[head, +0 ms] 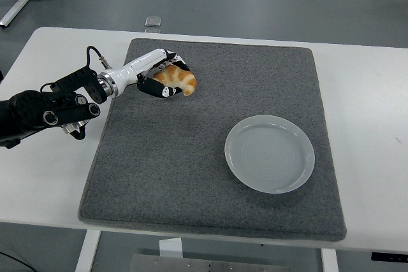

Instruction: Place the bread on the plate

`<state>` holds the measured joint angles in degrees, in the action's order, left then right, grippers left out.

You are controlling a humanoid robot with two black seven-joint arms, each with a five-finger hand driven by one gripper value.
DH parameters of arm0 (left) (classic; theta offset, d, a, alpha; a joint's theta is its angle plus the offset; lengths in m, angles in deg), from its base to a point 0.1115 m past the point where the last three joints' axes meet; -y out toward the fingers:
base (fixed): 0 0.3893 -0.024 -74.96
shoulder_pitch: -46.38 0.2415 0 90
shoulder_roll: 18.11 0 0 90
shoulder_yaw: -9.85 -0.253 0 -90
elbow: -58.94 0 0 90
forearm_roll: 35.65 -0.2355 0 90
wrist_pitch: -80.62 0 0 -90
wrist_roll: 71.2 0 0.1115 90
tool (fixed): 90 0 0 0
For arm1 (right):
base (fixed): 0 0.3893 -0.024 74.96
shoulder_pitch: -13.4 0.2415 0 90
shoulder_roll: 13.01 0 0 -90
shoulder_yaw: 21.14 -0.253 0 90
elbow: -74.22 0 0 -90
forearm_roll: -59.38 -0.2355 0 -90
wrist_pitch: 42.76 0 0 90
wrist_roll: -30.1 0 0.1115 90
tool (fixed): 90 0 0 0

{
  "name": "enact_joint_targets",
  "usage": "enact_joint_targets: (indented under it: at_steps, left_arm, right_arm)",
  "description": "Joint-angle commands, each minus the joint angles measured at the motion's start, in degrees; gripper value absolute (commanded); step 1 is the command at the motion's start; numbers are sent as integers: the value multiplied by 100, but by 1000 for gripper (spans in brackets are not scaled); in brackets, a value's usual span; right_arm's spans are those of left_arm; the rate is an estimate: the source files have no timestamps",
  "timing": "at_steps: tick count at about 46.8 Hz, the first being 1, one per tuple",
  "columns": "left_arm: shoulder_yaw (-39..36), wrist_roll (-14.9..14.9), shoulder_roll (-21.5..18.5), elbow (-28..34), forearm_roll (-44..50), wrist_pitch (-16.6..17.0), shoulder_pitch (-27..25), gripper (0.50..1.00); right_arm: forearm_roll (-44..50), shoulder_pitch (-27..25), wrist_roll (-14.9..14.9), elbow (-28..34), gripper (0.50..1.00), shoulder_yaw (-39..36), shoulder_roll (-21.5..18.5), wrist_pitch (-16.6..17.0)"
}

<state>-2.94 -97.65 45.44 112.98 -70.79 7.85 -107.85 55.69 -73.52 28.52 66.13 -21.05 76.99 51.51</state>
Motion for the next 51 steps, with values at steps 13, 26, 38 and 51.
enact_joint_targets:
  at_steps: [13,26,38,51]
  left_arm:
    - [320,9,-351,10,42,-1,-10,500]
    - [295,17,-1116,-7,7,-124,-607,500]
    - [189,70,-1354,-60,-37,-730,-1626,500]
    - [-795,105,-494,-16,-37,-730,-2787,500]
  right_arm:
    - [0,0,0,0,952,0,0,-6]
    - [0,0,0,0,952,0,0,-6]
    - [0,0,0,0,952,0,0,3]
    - [0,0,0,0,952,0,0,3]
